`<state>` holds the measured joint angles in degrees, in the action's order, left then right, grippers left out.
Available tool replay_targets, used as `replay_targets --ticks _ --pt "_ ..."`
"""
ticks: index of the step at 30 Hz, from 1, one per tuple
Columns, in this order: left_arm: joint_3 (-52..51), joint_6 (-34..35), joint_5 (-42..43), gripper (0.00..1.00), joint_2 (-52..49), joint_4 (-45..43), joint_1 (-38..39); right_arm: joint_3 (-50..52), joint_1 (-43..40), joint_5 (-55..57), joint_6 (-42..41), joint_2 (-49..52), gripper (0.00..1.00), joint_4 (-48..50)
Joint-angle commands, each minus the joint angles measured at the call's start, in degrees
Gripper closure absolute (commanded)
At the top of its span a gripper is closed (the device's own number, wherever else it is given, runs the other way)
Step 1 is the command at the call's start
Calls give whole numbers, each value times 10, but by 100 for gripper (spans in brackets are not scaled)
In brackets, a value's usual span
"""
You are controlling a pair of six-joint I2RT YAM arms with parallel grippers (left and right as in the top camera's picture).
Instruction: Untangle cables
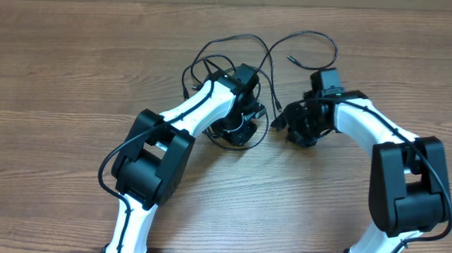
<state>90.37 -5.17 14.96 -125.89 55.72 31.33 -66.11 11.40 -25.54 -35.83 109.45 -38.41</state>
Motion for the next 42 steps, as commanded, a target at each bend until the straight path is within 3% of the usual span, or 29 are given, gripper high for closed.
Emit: replay_targets --ticks 1,2,4,5,6,8,15,24,28,30,39,42 --pt "-42 -41 -68 96 -60 14 -9 -7 26 30 3 -6 25 6" --pt "-42 -53 -52 96 -51 15 -13 -7 32 28 3 -6 17 19" --pt "-42 -94 -3 96 -38 22 -23 -7 37 8 3 -6 17 33" --pt "-42 -109 22 96 -33 26 -28 -7 38 3 3 -6 20 36" --pt "-42 -123 49 96 -26 32 -35 -7 38 0 3 -6 32 39" --pt "-42 -138 76 95 -16 42 -44 -7 38 0 0 -6 40 41" --pt "-44 -143 78 88 60 61 -50 -7 42 7 -58 -5 39 38" --pt "-63 109 -34 84 60 64 -85 -7 100 140 -85 18 39 21" --pt "-79 198 -35 81 60 50 -100 -8 118 202 -121 18 55 19" --pt "-95 240 -36 73 60 36 -100 -8 122 211 -124 18 62 20" --pt "-207 428 -2 67 60 -116 -91 -8 125 194 -133 44 76 23" --pt "-213 473 8 67 60 -118 -83 -8 125 170 -137 46 87 17"
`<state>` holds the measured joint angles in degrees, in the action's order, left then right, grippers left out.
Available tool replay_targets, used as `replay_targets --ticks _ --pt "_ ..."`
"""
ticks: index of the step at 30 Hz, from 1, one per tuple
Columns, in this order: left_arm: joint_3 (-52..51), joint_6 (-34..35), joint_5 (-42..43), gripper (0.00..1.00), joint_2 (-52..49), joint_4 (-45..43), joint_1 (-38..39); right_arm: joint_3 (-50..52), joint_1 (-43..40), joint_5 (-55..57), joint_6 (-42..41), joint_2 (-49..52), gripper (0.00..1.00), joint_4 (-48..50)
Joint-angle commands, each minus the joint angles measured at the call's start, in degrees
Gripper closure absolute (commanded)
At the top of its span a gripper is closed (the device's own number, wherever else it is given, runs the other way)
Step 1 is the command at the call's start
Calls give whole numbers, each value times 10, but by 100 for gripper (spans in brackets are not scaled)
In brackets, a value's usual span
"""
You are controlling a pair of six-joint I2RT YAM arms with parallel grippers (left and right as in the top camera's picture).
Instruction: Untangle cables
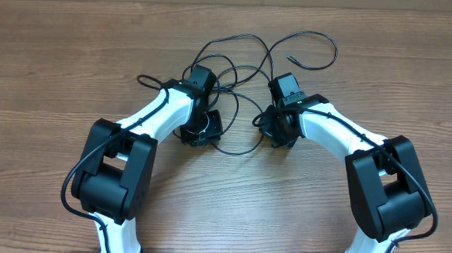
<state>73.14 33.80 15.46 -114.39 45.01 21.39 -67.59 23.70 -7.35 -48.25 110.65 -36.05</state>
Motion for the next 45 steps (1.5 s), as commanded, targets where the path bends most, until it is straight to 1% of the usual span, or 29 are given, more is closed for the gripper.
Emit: replay_targets --ticks 1,2,3,4,6,7,9,11,12,14,16,17,18,20,24,29,31,32,33,36,38,39,40,42,43,44,45 --pt "-41 82 7 72 -55 -9 20 7 2 -19 -13 34 92 -10" --pt "-41 83 7 77 -55 -5 22 7 2 -19 -13 34 94 -13" --pt "-41 82 5 90 -55 2 27 7 2 -19 -14 34 96 -17" --pt "-41 85 3 96 -55 11 31 7 3 -28 -15 34 96 -22" --pt "-42 98 -12 96 -55 20 37 7 3 -40 -14 34 96 -31" --pt "-42 114 -43 96 -55 28 41 7 3 -52 -12 34 96 -42" --pt "-42 121 -80 96 -55 35 45 7 3 -72 2 34 96 -51" --pt "-40 120 -79 96 -55 44 43 7 3 -89 23 34 96 -56" --pt "-37 108 -69 96 -55 48 40 6 3 -98 37 33 96 -56" --pt "-28 42 -30 96 -55 51 33 -3 3 -122 79 32 96 -55" --pt "-12 -70 42 96 -55 51 22 -18 -1 -157 115 27 96 -59" --pt "-3 -144 108 96 -55 52 14 -24 -6 -195 123 22 96 -58" --pt "3 -200 171 96 -55 51 7 -28 -14 -243 130 21 96 -56" --pt "4 -242 226 96 -55 42 3 -29 -22 -290 148 21 96 -52" --pt "4 -290 273 96 -55 25 3 -29 -32 -338 188 21 96 -53" --pt "4 -290 268 96 -55 28 -4 -29 -59 -309 195 21 96 -49" --pt "7 -294 265 96 -55 31 -4 -36 -73 -306 228 21 80 -38" --pt "11 -296 264 96 -55 35 -5 -50 -78 -289 231 21 69 -44" --pt "17 -296 263 96 -54 41 -6 -71 -81 -264 231 21 62 -61" --pt "39 -295 258 96 -42 49 -15 -153 -76 -178 266 21 46 -125" --pt "50 -282 231 96 -24 54 -23 -197 -66 -121 291 21 43 -146" --pt "58 -256 196 96 -8 61 -32 -217 -61 -90 297 21 39 -146" --pt "63 -231 168 96 4 66 -40 -229 -60 -77 297 21 38 -146" --pt "72 -181 110 96 34 78 -66 -255 -59 -89 297 20 38 -144" --pt "73 -163 89 96 49 82 -80 -258 -59 -106 313 20 48 -126" --pt "73 -155 81 96 55 84 -86 -258 -59 -112 332 20 51 -113" --pt "73 -136 65 96 68 90 -106 -258 -59 -107 387 22 53 -92"
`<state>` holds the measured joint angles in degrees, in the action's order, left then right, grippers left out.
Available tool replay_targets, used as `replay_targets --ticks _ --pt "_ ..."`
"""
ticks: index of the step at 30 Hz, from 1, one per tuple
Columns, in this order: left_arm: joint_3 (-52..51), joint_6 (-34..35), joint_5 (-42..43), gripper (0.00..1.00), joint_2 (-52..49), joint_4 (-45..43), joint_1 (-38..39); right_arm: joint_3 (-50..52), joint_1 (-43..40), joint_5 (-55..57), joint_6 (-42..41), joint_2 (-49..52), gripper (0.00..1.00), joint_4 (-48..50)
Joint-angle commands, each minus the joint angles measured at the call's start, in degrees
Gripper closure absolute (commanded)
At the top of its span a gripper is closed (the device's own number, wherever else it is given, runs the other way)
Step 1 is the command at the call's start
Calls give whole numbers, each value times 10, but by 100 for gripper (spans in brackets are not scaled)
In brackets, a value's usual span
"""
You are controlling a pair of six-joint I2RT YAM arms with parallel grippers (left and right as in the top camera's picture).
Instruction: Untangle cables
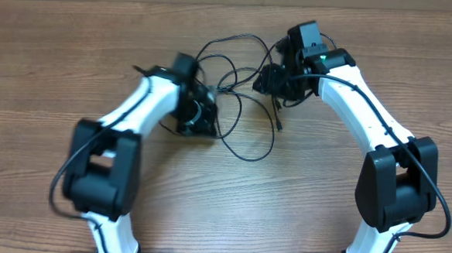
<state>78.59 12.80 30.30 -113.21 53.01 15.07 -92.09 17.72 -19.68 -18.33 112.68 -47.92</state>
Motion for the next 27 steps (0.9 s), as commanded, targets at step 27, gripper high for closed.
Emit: replay_targets --ticks 27 --pt "12 28 -219 66 57 -75 -163 37 38 96 386 118 46 162"
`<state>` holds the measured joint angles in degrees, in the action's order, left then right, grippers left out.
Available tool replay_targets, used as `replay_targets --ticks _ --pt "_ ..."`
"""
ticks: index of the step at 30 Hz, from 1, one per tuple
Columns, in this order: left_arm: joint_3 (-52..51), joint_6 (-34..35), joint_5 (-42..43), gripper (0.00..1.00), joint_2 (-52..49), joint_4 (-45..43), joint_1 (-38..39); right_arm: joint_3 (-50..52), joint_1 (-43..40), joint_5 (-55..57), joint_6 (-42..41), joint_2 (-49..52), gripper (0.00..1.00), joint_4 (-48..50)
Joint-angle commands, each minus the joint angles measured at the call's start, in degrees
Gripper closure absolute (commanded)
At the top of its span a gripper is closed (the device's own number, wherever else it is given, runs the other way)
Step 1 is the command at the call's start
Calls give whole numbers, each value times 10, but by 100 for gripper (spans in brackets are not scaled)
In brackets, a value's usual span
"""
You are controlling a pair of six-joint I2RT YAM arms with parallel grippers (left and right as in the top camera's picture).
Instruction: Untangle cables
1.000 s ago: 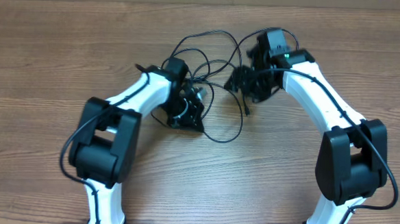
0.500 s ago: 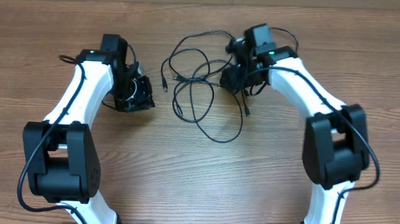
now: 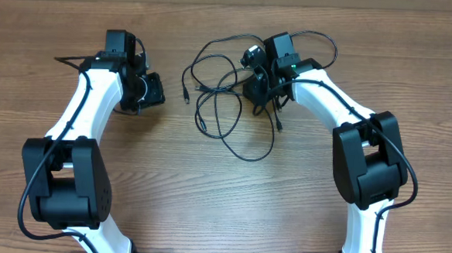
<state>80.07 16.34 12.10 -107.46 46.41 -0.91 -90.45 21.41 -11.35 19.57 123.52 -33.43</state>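
A tangle of thin black cables (image 3: 221, 103) lies at the table's back middle, with plug ends at its left (image 3: 185, 93) and right (image 3: 279, 126). My right gripper (image 3: 259, 88) is down on the tangle's right side and looks shut on a cable strand; its fingers are mostly hidden under the wrist. My left gripper (image 3: 146, 96) is far to the left, apart from the tangle. It seems shut on a separate black cable, whose free end (image 3: 59, 58) sticks out left past the wrist. No cable joins it to the tangle.
Wooden table (image 3: 223, 188) with both white arms reaching in from the near edge. One cable loop (image 3: 327, 40) arcs out behind the right wrist at the back right. A pale wall edge runs along the table's far side.
My left gripper has moved well to the left and back, taking its cable clear of the tangle. The right gripper has shifted slightly left and nearer, staying on the tangle.
Both grippers were close together in the tangle's middle. They then sat lower left and centre, with loops spread between them. Then the right was at the back and the left further left. Now the left's cable is separate from the pile.
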Motion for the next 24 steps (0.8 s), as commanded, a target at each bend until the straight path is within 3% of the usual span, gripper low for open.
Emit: replay_targets --ticks 1,11,17,20,24 --pt "-2 -7 -37 67 -1 -10 -4 25 1 16 7 9 46 23" --pt "-3 0 -36 63 -1 -19 3 111 -2 24 7 9 51 107" --pt "-3 0 -38 63 -1 -21 2 114 -2 30 -12 3 93 108" --pt "-3 0 -53 62 -1 -20 1 101 -2 30 -41 -19 96 100" --pt "-3 0 -63 47 -1 -19 1 97 -2 29 -50 -81 96 100"
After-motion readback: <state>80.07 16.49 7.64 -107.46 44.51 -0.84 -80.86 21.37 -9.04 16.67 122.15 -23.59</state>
